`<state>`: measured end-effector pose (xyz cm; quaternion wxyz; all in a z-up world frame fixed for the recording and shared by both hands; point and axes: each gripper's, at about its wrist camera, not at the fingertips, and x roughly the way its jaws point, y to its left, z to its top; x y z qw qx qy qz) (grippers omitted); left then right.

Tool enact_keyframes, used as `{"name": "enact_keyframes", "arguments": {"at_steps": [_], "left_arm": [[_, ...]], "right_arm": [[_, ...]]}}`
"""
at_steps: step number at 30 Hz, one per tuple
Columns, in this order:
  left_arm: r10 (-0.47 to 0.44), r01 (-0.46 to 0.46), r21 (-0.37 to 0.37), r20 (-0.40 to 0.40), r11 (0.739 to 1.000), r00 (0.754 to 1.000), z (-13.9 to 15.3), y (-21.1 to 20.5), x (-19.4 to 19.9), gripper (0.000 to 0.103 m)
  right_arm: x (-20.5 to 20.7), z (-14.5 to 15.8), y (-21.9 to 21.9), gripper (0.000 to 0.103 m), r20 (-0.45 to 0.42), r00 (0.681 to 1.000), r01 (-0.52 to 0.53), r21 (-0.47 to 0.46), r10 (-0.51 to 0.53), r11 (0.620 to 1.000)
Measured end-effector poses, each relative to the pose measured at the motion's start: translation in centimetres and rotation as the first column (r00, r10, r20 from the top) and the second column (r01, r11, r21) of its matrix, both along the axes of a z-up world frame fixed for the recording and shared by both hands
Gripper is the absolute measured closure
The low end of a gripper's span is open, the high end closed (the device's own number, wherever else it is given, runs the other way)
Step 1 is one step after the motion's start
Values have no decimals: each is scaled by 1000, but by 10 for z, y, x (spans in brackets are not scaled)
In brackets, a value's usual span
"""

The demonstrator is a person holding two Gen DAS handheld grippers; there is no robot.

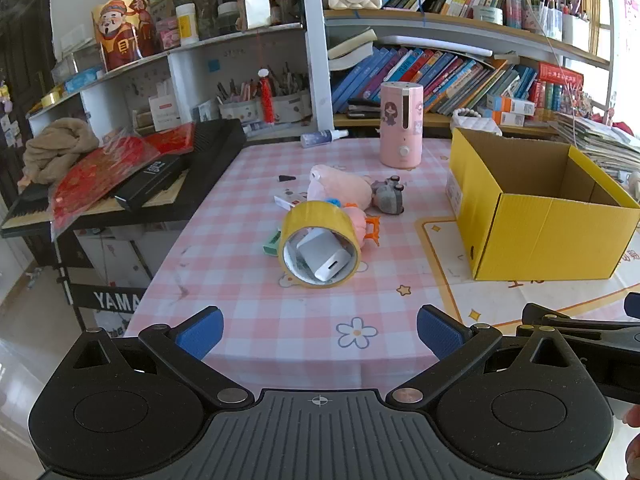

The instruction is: Organize objects

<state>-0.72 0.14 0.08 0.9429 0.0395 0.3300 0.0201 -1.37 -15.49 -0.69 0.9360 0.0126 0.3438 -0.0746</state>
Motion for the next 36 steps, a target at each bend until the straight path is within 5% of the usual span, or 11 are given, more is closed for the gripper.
{"name": "enact_keyframes", "arguments": {"at_steps": [36], "left_arm": [[1,-1,-2,8,1000,1000,7,2,-3,0]], "right_arm": [[-1,3,1,0,8,1000,-3,1,3,1000]]}}
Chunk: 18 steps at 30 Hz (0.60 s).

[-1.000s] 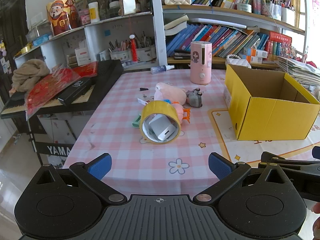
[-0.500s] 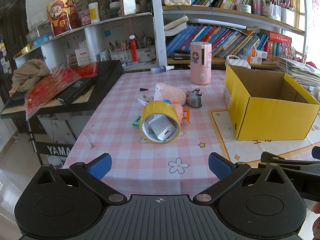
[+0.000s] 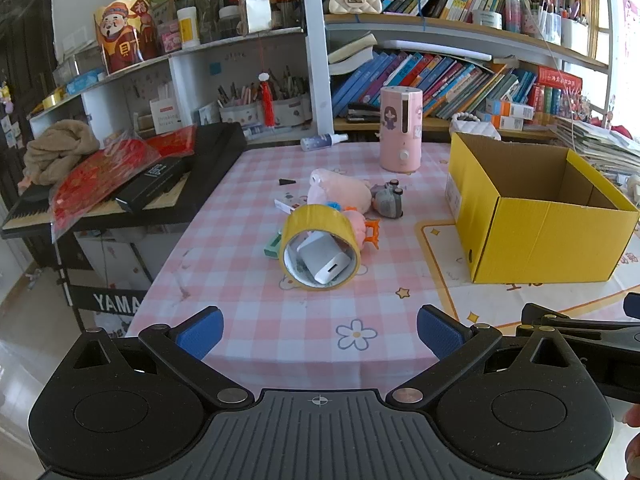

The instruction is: Organize objects

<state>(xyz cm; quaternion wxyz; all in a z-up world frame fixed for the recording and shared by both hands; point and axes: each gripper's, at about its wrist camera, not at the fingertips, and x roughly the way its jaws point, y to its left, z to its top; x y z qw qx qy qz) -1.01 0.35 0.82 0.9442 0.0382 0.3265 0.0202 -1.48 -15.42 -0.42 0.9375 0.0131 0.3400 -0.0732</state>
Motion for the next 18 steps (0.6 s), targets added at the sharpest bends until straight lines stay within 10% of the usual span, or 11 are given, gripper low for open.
{"name": "enact_keyframes", "arguments": {"at_steps": [18], "left_arm": [[-2,2,-3,1,1000,1000,2,-1,1,0]], "right_arm": [[0,1,0,0,5,1000,0,-1,0,1000]]}}
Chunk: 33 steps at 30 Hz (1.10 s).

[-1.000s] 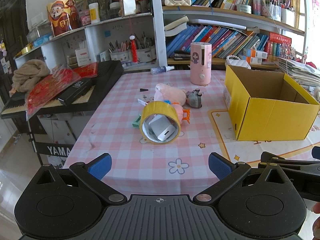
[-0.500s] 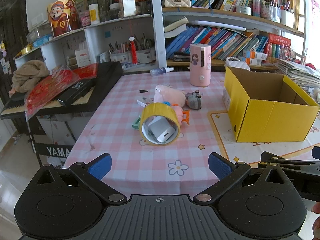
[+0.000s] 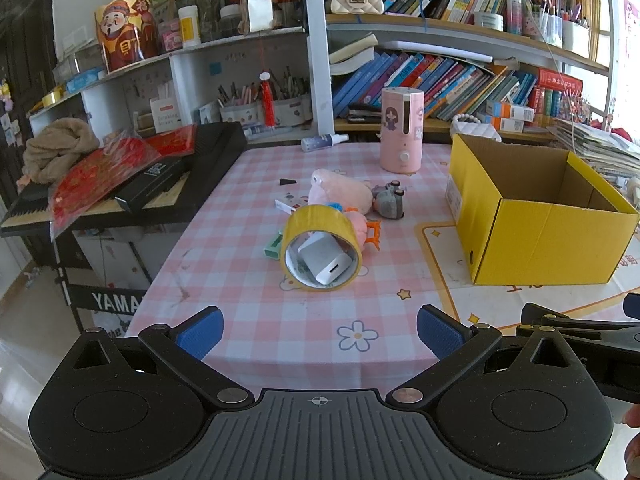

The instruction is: Organize objects

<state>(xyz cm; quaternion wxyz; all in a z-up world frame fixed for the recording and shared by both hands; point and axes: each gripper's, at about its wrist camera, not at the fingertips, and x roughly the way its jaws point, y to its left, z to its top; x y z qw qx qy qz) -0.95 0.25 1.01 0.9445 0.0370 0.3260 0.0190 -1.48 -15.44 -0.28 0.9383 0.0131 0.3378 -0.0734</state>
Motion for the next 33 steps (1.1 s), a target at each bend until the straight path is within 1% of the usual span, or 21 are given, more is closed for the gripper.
{"name": "enact_keyframes", "arguments": {"at_steps": [33], "left_arm": [[14,-14,-21,1,1000,1000,-6,14,0,0]], "right_arm": [[1,-2,12,1,5,1000,-19,-1,19,1000]]}}
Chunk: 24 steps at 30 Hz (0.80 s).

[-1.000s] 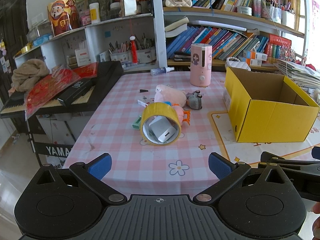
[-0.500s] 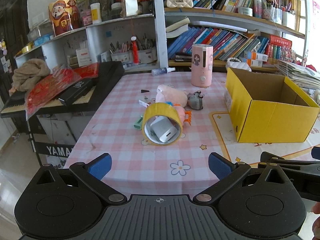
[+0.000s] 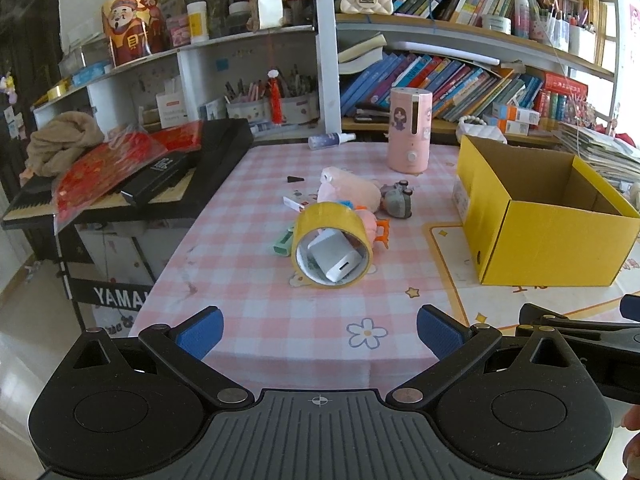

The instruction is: Organize objects

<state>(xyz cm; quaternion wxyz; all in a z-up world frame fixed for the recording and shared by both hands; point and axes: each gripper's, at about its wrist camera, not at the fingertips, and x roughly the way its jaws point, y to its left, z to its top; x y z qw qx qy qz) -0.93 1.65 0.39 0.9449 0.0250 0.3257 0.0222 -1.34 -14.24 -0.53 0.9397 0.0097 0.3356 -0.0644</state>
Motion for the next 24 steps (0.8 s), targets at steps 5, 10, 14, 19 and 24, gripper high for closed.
{"name": "enact_keyframes", "arguments": {"at_steps": [5,10,14,19,24], "left_arm": [[14,-14,-18,7,1000,1000,0,8,-2,0],[48,-47,-31,11,998,999,1,20,-4,0],[78,-77,-41,17,996,997,3,30,-5,0],[90,-88,-61,17,994,996,1,38,-4,0],[88,-87,-36,22,996,996,-3,37,-2,0]], "right_arm": [[0,0,4,1,1,1000,-19,8,19,1000],[2,1,13,1,10,998,-56,21,55,998],[4,4,21,1,18,995,-94,31,93,995],[8,6,30,8,29,988,-150,43,149,988],[16,3,36,29,20,977,-215,63,214,975]]}}
